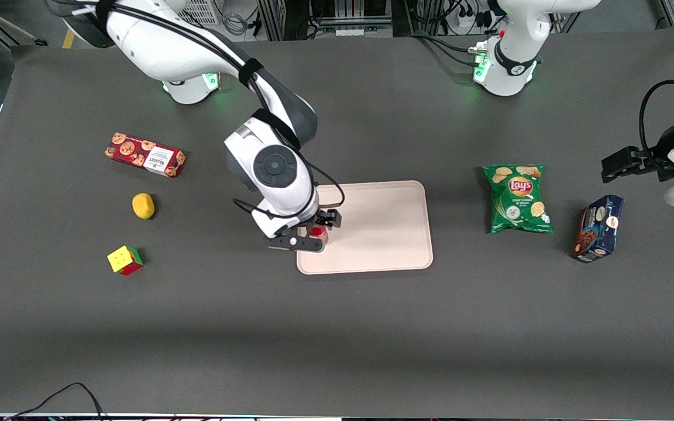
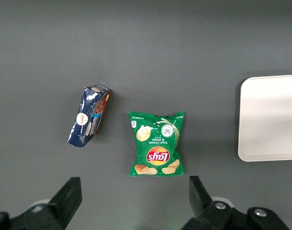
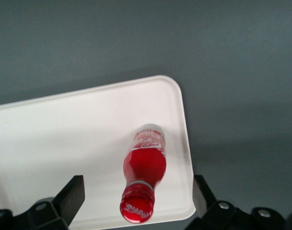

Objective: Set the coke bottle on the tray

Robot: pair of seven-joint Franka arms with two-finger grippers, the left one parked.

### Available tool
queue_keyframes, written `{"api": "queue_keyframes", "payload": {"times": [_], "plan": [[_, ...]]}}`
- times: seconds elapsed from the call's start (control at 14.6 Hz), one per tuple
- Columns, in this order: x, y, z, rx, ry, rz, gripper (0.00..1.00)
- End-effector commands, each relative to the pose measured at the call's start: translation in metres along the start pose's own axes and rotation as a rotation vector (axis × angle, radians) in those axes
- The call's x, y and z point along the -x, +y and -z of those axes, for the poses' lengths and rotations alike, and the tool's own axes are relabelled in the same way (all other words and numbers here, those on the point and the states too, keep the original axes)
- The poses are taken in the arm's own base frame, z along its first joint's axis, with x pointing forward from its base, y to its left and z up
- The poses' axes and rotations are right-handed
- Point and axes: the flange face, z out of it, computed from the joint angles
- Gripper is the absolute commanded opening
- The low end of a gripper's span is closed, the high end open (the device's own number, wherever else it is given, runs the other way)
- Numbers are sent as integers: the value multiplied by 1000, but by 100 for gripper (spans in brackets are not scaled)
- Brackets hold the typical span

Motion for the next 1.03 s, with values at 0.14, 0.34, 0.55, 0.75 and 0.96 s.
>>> {"api": "queue_keyframes", "payload": {"times": [0.14,0.34,0.55,0.75,0.96], "plan": [[-7,95,146,4,81,8,100],[-14,181,210,-22,74,107,100],[-14,262,259,-1,54,170,100],[-11,338,283,-7,62,234,100],[-15,379,284,-8,68,210,100]]}}
